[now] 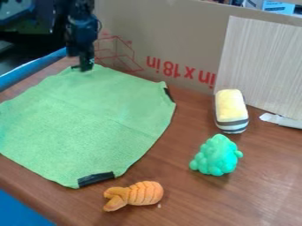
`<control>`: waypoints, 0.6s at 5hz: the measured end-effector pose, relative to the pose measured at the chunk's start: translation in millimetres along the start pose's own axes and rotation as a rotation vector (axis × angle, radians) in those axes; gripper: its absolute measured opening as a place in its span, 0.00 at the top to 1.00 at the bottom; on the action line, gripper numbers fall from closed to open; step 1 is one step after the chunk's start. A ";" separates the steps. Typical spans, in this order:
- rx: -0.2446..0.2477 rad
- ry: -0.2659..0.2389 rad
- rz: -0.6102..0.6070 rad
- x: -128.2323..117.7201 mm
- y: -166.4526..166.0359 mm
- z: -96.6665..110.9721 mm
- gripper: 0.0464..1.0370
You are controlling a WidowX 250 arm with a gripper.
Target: Fold the cloth from top left to bottom right.
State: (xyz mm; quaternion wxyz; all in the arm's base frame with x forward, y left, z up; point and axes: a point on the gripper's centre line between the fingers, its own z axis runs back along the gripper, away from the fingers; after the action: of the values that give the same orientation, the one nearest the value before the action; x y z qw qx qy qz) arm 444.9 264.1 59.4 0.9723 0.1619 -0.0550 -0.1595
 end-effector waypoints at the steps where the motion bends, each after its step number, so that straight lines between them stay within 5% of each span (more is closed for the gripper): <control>1: 0.005 -0.001 -0.011 4.7 -4.3 -0.5 0.04; 2: 0.037 0.035 -0.017 -0.5 -5.4 -9.0 0.09; 3: 0.037 0.029 -0.002 2.2 -11.4 -13.6 0.37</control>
State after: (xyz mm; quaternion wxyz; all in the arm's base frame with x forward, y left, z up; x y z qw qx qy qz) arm 445.8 257.2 43.0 0.9696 0.1823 -0.0439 -0.1571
